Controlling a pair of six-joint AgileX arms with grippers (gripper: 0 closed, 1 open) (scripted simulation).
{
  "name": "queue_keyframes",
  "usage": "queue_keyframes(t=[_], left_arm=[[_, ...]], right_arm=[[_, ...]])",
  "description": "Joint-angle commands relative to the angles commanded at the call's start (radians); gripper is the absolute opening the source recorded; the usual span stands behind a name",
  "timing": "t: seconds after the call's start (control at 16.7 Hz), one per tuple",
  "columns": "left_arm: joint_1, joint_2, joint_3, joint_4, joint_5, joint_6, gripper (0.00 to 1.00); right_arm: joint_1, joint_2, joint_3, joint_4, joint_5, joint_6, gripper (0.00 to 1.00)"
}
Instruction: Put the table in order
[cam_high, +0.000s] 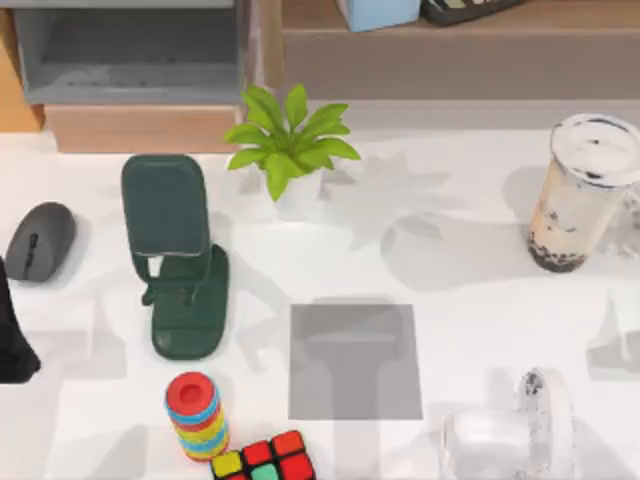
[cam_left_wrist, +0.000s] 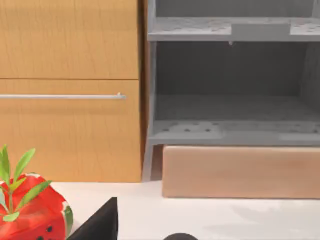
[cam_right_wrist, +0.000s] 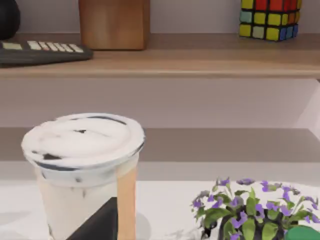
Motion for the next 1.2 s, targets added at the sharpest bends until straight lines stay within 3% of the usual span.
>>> queue_keyframes(t=[0.24, 0.48, 1.2], left_arm=[[0.002, 0.031, 0.030, -0.023, -0.001, 0.002, 1.00], [0.008, 0.220, 0.213, -0.147, -0.003, 0.017, 1.00], [0.020, 1.438, 1.178, -0.813, 0.009, 0.099, 1.00]], right_arm=[[0.000, 0.000, 0.000, 0.000, 0.000, 0.000, 1.00], [0.000, 0.000, 0.000, 0.000, 0.000, 0.000, 1.00], [0.000, 0.000, 0.000, 0.000, 0.000, 0.000, 1.00]])
